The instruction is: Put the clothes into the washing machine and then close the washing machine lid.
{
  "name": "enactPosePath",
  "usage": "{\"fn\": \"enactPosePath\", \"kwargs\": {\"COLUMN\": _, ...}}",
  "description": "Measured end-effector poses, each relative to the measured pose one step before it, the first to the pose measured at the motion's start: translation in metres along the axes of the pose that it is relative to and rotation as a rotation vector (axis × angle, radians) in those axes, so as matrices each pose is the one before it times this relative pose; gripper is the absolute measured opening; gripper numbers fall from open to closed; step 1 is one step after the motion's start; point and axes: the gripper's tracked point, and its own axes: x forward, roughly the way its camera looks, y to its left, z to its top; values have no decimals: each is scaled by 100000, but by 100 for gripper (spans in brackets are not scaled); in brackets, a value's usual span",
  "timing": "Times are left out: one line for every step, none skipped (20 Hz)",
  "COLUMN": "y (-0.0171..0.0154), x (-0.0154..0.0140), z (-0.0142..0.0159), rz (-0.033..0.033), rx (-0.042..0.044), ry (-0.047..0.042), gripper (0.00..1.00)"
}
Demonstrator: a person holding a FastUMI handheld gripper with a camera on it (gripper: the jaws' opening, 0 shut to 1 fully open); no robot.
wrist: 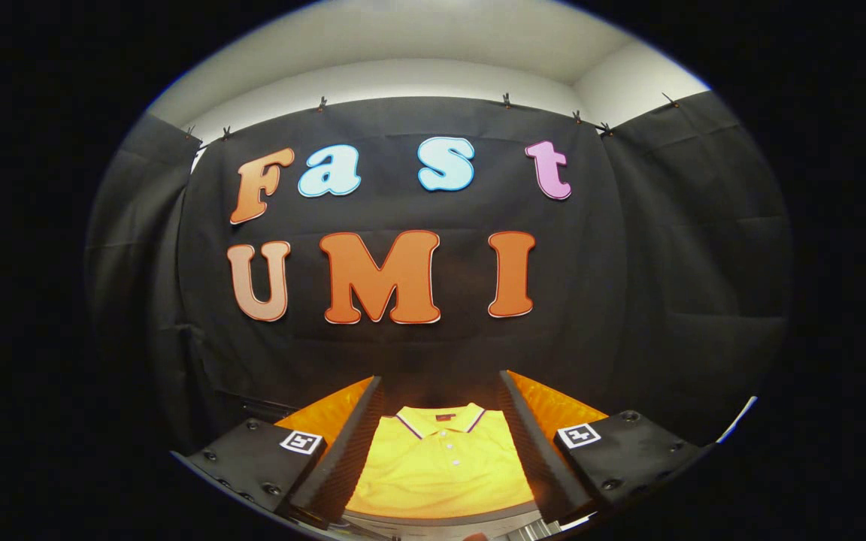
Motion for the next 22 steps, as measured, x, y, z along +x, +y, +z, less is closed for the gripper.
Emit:
{"fn": "enactPosePath", "kwargs": {"y": -153, "x": 747, "z": -184, "rz": 287, "rx": -762, "ry": 765, "gripper": 98}}
{"fn": "enactPosePath", "kwargs": {"y": -6, "x": 658, "z": -308, "rz": 161, "rx": -438, "ry": 805, "gripper": 98}}
{"fn": "enactPosePath", "kwargs": {"y": -19, "x": 893, "z": -262, "rz": 496, "rx": -193, "ry": 718, "gripper": 98}}
{"fn": "enactPosePath", "kwargs": {"y": -80, "x": 800, "z": -316, "rz": 186, "rx": 197, "ry": 883, "gripper": 98}}
{"fn": "enactPosePath", "kwargs": {"y": -160, "x": 984, "z": -512, "rz": 309, "rx": 383, "ry": 1202, "gripper": 98}}
{"fn": "enactPosePath", "kwargs": {"y": -236, "x": 1011, "z": -605, "rz": 124, "rx": 528, "ry": 1301, "gripper": 98}}
{"fn": "enactPosePath", "kwargs": {"y": -167, "x": 1031, "z": -536, "rz": 65, "rx": 586, "ry": 1401, "gripper": 98}}
{"fn": "enactPosePath", "kwargs": {"y": -197, "x": 846, "z": -698, "rz": 286, "rx": 688, "ry": 1520, "gripper": 98}}
{"fn": "enactPosePath", "kwargs": {"y": -216, "x": 1031, "z": -805, "rz": 127, "rx": 509, "ry": 1440, "gripper": 98}}
{"fn": "enactPosePath", "kwargs": {"y": -317, "x": 1024, "z": -909, "rz": -184, "rx": -18, "ry": 2277, "gripper": 98}}
{"fn": "enactPosePath", "kwargs": {"y": -289, "x": 1090, "z": -1006, "rz": 1, "rx": -24, "ry": 2203, "gripper": 98}}
{"fn": "enactPosePath", "kwargs": {"y": -319, "x": 1166, "z": -1030, "rz": -444, "rx": -125, "ry": 2742, "gripper": 98}}
{"fn": "enactPosePath", "kwargs": {"y": -583, "x": 1128, "z": -948, "rz": -1088, "rx": 725, "ry": 2190, "gripper": 98}}
{"fn": "enactPosePath", "kwargs": {"y": -129, "x": 1149, "z": -857, "rz": 140, "rx": 1512, "ry": 1969, "gripper": 98}}
{"fn": "enactPosePath", "kwargs": {"y": -92, "x": 1125, "z": -1014, "rz": 371, "rx": 1278, "ry": 2739, "gripper": 98}}
{"fn": "enactPosePath", "kwargs": {"y": -156, "x": 956, "z": -837, "rz": 75, "rx": 613, "ry": 1913, "gripper": 98}}
{"fn": "enactPosePath", "kwargs": {"y": -235, "x": 1110, "z": -719, "rz": -25, "rx": 86, "ry": 1943, "gripper": 99}}
{"fn": "enactPosePath", "kwargs": {"y": -123, "x": 955, "z": -861, "rz": -172, "rx": -646, "ry": 2723, "gripper": 98}}
{"fn": "enactPosePath", "kwargs": {"y": -194, "x": 917, "z": -862, "rz": 77, "rx": -794, "ry": 2224, "gripper": 98}}
{"fn": "enactPosePath", "kwargs": {"y": -128, "x": 848, "z": -890, "rz": -87, "rx": -656, "ry": 2719, "gripper": 98}}
{"fn": "enactPosePath", "kwargs": {"y": -118, "x": 707, "z": -817, "rz": 309, "rx": -283, "ry": 2421, "gripper": 98}}
{"fn": "enactPosePath", "kwargs": {"y": 127, "x": 789, "z": -655, "rz": 737, "rx": 374, "ry": 2285, "gripper": 98}}
